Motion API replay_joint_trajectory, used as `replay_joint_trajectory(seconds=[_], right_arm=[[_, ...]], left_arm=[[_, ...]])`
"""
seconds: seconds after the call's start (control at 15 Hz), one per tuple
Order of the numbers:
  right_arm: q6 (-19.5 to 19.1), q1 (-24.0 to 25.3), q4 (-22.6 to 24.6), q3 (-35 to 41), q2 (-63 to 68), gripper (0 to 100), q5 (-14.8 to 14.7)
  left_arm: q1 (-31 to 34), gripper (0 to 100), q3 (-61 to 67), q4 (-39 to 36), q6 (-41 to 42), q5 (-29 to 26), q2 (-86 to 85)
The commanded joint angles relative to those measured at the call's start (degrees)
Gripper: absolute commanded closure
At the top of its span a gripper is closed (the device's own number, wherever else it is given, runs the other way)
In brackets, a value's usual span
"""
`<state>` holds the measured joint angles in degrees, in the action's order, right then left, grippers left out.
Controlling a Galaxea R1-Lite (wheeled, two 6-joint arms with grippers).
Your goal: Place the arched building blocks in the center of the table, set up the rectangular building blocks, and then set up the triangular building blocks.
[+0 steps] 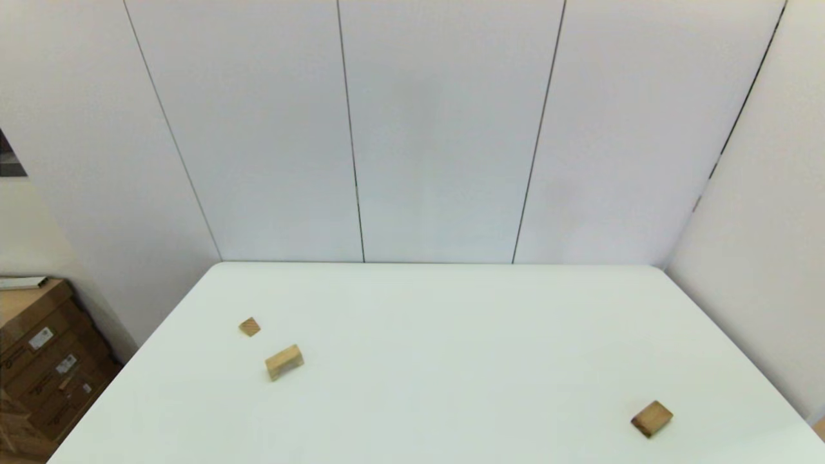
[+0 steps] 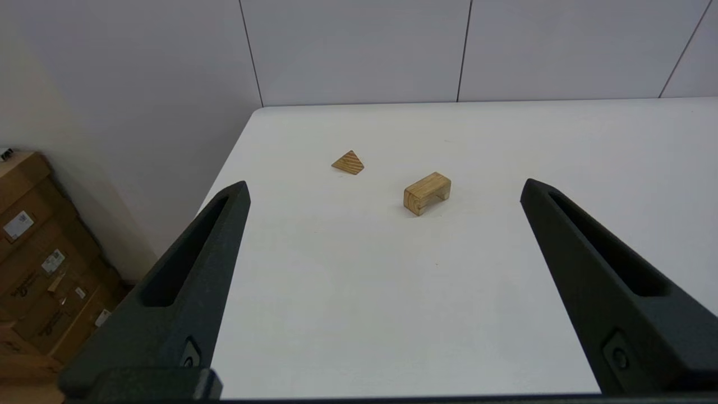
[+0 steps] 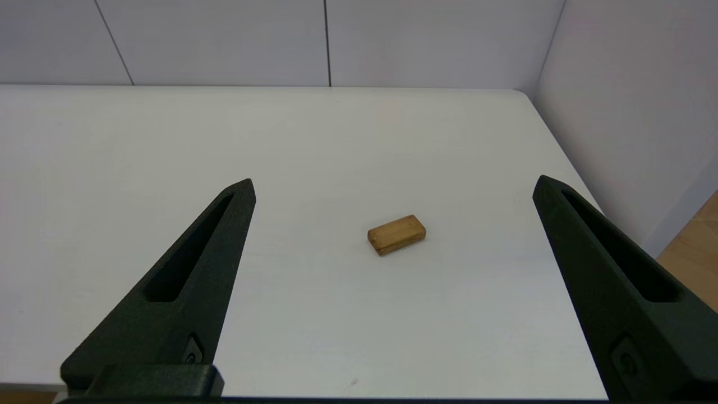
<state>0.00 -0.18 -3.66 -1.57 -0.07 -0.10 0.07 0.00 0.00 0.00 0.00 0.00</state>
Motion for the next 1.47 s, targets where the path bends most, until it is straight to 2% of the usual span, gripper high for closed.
replay_joint_trajectory(seconds=[0.07, 0.2, 0.4, 0.67, 1.0, 1.27, 1.47], right_arm=[[0.0, 0.0, 0.0, 0.0, 0.0, 0, 0.0], [0.0, 0.0, 0.0, 0.0, 0.0, 0, 0.0], [0.0, 0.0, 0.0, 0.0, 0.0, 0, 0.0], [0.0, 0.0, 0.0, 0.0, 0.0, 0, 0.0], [0.0, 0.0, 0.0, 0.0, 0.0, 0, 0.0], [0.0, 0.0, 0.0, 0.0, 0.0, 0, 0.0], [0.0, 0.0, 0.0, 0.0, 0.0, 0, 0.0]], left_arm=[[0.0, 0, -0.7, 0.0, 0.2, 0.3, 0.1], [0.0, 0, -5.0, 2.2, 0.4, 1.0, 0.7], [0.0, 0, -16.4, 9.3, 0.3, 1.2, 7.4], [0.1, 0, -26.6, 9.2, -4.7, 2.6, 31.4], [0.0, 0, -31.6, 6.5, -4.8, 1.9, 57.7], [-0.3, 0, -36.6, 5.9, -4.2, 0.4, 68.0], [-0.6, 0, -39.5, 5.9, 0.2, -0.4, 74.8]])
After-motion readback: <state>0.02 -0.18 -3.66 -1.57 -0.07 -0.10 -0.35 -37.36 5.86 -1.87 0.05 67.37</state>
